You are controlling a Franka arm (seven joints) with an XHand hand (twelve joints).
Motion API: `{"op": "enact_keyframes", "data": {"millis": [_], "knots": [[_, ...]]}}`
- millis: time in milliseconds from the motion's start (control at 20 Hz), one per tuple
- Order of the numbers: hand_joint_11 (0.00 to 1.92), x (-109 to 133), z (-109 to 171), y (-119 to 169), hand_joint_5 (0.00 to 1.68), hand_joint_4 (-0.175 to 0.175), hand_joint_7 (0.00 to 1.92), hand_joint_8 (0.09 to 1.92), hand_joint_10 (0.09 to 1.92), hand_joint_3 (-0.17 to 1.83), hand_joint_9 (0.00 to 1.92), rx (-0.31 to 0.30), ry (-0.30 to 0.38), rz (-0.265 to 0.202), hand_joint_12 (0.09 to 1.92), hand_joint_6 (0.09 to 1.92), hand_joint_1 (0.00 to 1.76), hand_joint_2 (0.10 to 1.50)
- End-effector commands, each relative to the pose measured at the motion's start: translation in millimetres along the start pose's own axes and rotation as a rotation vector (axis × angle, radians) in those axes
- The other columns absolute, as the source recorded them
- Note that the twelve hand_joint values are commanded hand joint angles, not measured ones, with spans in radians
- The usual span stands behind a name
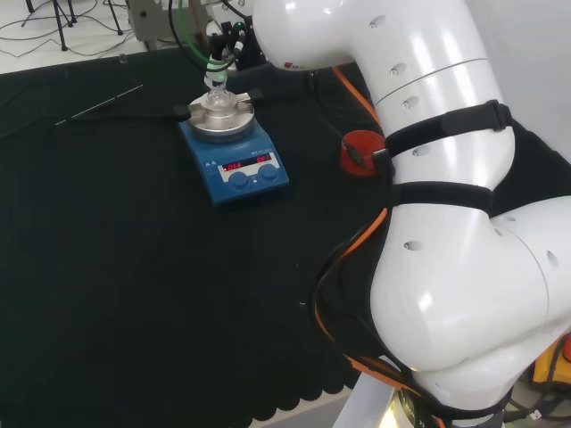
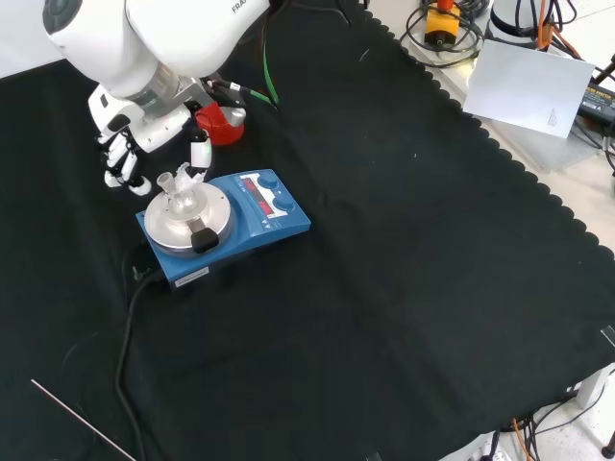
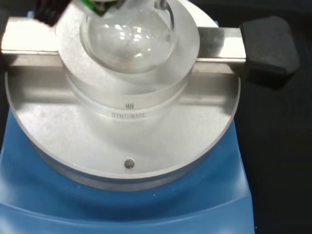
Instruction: Place the round-bottom flask on the heater.
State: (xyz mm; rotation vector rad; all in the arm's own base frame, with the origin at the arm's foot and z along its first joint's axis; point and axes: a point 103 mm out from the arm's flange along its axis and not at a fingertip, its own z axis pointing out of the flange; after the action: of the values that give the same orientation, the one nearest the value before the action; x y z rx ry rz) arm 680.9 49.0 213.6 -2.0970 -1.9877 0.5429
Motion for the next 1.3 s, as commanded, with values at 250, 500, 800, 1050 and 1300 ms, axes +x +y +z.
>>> {"op": "enact_keyframes", "data": {"millis": [250,500,800,1050,1300], "knots": [[0.0,-2.7,-3.3,-15.1,0.31,-0.011,0.14,0.63,0.7,0.49,0.3,-0.033,0.035,-0.045,1.36,0.16,0.6,0.61],[0.0,-12.3,-12.7,-30.8,0.31,-0.008,0.14,0.63,0.7,0.41,0.3,-0.051,0.03,-0.035,1.37,0.09,0.53,0.62],[0.0,-21.4,-25.7,-59.1,0.32,-0.004,0.13,0.63,0.7,0.39,0.3,-0.076,0.034,-0.025,1.37,0.09,0.52,0.63],[0.0,-25.8,-34.2,-85.4,0.32,-0.003,0.13,0.63,0.7,0.39,0.3,-0.093,0.031,-0.02,1.37,0.09,0.52,0.64],[0.0,-28.1,-37.2,-109.7,0.32,-0.001,0.13,0.63,0.7,0.4,0.3,-0.104,0.026,-0.016,1.37,0.09,0.55,0.66]]}}
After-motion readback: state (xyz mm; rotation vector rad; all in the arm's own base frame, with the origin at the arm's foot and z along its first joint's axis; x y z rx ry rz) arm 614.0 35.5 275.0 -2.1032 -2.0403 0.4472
